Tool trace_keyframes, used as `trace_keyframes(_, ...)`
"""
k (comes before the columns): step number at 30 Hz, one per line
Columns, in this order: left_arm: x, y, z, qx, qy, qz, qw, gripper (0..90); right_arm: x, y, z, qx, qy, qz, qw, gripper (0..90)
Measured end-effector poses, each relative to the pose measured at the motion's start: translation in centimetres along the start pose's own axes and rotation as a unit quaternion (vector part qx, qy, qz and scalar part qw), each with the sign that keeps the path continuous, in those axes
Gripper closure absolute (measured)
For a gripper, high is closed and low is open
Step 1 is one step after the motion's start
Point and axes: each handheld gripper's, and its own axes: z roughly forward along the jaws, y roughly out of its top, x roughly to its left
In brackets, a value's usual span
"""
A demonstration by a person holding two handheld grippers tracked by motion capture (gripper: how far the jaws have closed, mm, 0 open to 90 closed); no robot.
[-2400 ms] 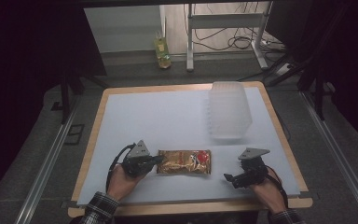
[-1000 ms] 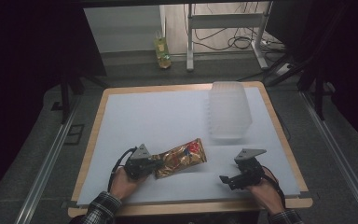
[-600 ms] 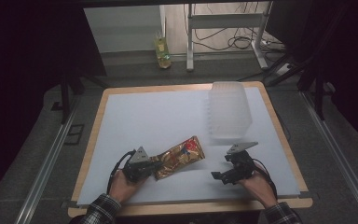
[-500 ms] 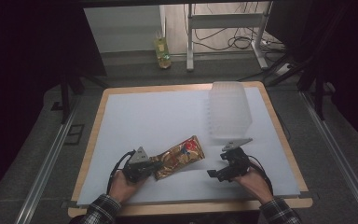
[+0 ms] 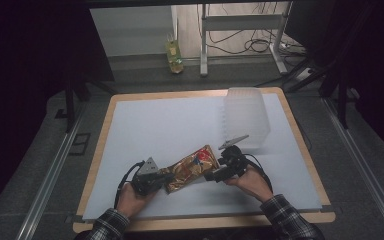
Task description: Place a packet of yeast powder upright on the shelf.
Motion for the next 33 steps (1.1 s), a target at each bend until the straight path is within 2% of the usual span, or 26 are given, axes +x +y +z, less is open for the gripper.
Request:
trace_keyframes(1, 0.0, 0.0, 0.0, 0.003, 0.0, 0.005, 1.0, 90.0, 0.1, 0.8, 0.6, 0.003, 0.004, 0.006, 1.0, 8.0)
trace_keyframes(4, 0.0, 0.0, 0.0, 0.003, 0.001, 0.005, 1.0, 90.0, 0.1, 1.5, 1.1, 0.005, 0.009, 0.015, 0.9998, 11.5)
trace_keyframes(7, -0.1, 0.0, -0.1, 0.006, 0.004, 0.008, 0.9999, 90.0, 0.0, 2.5, 1.6, 0.01, 0.04, 0.041, 0.9983, 20.0)
trace_keyframes(8, -0.1, 0.0, -0.1, 0.006, 0.004, 0.008, 0.9999, 90.0, 0.0, 2.5, 1.6, 0.01, 0.04, 0.041, 0.9983, 20.0)
trace_keyframes(9, -0.1, 0.0, -0.1, 0.005, 0.003, 0.008, 1.0, 90.0, 0.0, 3.0, 1.6, 0.005, 0.05, 0.057, 0.9971, 26.1)
trace_keyframes(10, -0.1, 0.0, -0.1, 0.005, 0.004, 0.009, 0.9999, 90.0, 0.0, 3.1, 1.5, 0.002, 0.053, 0.063, 0.9966, 29.3)
trace_keyframes(11, -0.1, 0.0, -0.1, 0.005, 0.004, 0.009, 0.9999, 90.0, 0.0, 3.1, 1.5, 0.002, 0.053, 0.063, 0.9966, 29.3)
trace_keyframes(12, -0.1, 0.0, -0.2, 0.005, 0.004, 0.011, 0.9999, 90.0, -0.1, 3.3, 1.5, -0.003, 0.058, 0.067, 0.9961, 32.3)
trace_keyframes(13, -0.1, -0.1, -0.2, 0.004, 0.004, 0.011, 0.9999, 90.0, -0.1, 3.7, 1.3, -0.006, 0.059, 0.072, 0.9957, 39.8)
trace_keyframes(14, -0.1, -0.1, -0.2, 0.004, 0.004, 0.011, 0.9999, 90.0, -0.1, 3.7, 1.3, -0.006, 0.059, 0.072, 0.9957, 39.8)
trace_keyframes(15, -0.1, -0.1, -0.2, 0.005, 0.004, 0.012, 0.9999, 90.0, 0.0, 4.2, 1.2, -0.007, 0.055, 0.069, 0.9961, 50.0)
trace_keyframes(17, -0.2, -0.1, -0.3, 0.004, 0.006, 0.014, 0.9999, 89.9, 0.1, 4.5, 1.2, -0.001, 0.057, 0.065, 0.9963, 60.0)
trace_keyframes(18, -0.2, -0.1, -0.3, 0.004, 0.006, 0.014, 0.9999, 89.8, 0.1, 4.5, 1.2, -0.001, 0.057, 0.065, 0.9963, 60.0)
trace_keyframes(19, -0.2, -0.1, -0.3, 0.006, 0.009, 0.017, 0.9998, 89.8, 0.2, 4.6, 1.1, 0.0, 0.058, 0.064, 0.9963, 68.5)
trace_keyframes(20, -0.3, 0.0, -0.4, 0.008, 0.014, 0.02, 0.9997, 88.6, 0.2, 4.7, 1.0, -0.002, 0.064, 0.067, 0.9957, 71.5)
trace_keyframes(24, -0.4, 0.2, -0.9, 0.013, 0.02, 0.033, 0.9992, 79.5, 0.5, 5.0, 0.6, -0.008, 0.077, 0.058, 0.9953, 76.5)
trace_keyframes(27, -0.5, 0.4, -1.5, 0.01, 0.022, 0.033, 0.9992, 73.4, 1.4, 5.5, -0.2, -0.016, 0.081, 0.03, 0.9961, 79.2)
trace_keyframes(28, -0.5, 0.4, -1.7, 0.007, 0.025, 0.032, 0.9992, 73.4, 1.4, 5.5, -0.2, -0.016, 0.081, 0.03, 0.9961, 79.2)
trace_keyframes(29, -0.5, 0.4, -1.9, 0.002, 0.026, 0.029, 0.9992, 68.6, 1.7, 5.8, -0.6, -0.019, 0.079, 0.014, 0.9966, 79.6)
trace_keyframes(30, -0.4, 0.5, -2.0, -0.004, 0.025, 0.024, 0.9994, 68.6, 1.7, 5.8, -0.6, -0.019, 0.079, 0.014, 0.9966, 79.6)
trace_keyframes(31, -0.2, 0.5, -2.1, -0.013, 0.022, 0.018, 0.9995, 64.7, 2.0, 6.1, -1.0, -0.021, 0.074, 0.0, 0.997, 80.0)
trace_keyframes(33, -0.2, 0.4, -2.1, -0.016, 0.021, 0.017, 0.9995, 61.8, 2.1, 6.2, -1.2, -0.022, 0.074, -0.004, 0.997, 80.2)
